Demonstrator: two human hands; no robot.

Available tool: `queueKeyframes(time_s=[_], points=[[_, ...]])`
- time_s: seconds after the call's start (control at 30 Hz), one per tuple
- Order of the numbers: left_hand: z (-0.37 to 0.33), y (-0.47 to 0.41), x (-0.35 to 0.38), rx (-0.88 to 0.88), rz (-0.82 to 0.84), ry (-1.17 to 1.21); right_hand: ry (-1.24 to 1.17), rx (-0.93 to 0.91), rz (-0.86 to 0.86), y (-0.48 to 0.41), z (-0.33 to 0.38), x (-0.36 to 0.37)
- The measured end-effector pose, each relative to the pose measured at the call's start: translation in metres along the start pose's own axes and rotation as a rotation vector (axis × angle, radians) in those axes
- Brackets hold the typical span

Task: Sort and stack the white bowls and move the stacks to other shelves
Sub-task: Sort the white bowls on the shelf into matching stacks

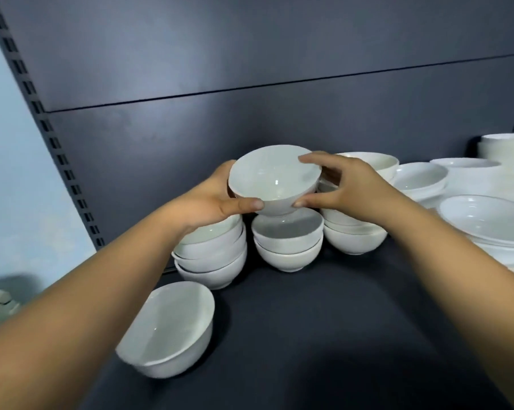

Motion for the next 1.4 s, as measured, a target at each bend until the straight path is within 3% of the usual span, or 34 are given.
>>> queueKeyframes(time_s=[0.3,0.47,0.8,1.17,1.4], points=[[0.048,-0.043,0.006,-0.167,0.276,-0.284,-0.036,0.130,-0.069,0.004,-0.050,0.027],[0.071,-0.051,0.013,-0.276,0.385,-0.242,0.009,0.172,-0.087,0.009,-0.065,0.039],[0.089,-0.059,0.019,-0.308,0.522,-0.270,-0.037,0.206,-0.204,0.016,-0.072,0.057],[0.094,-0.057,0.015,-0.364,0.534,-0.340,-0.139,0.230,-0.254,0.023,-0.084,0.063],[0.094,-0.049,0.003,-0.365,0.361,-0.420,-0.083,0.214,-0.287,0.022,-0.084,0.061]])
Point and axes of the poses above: each hand's wrist, its own y-axis away from the middle knuckle, its own x-axis out of the palm, z = x × y, the point moved 9 cm from there along -y, towards the middle knuckle, and after that the axes turned 10 degrees about z, right-handed, at the moved point
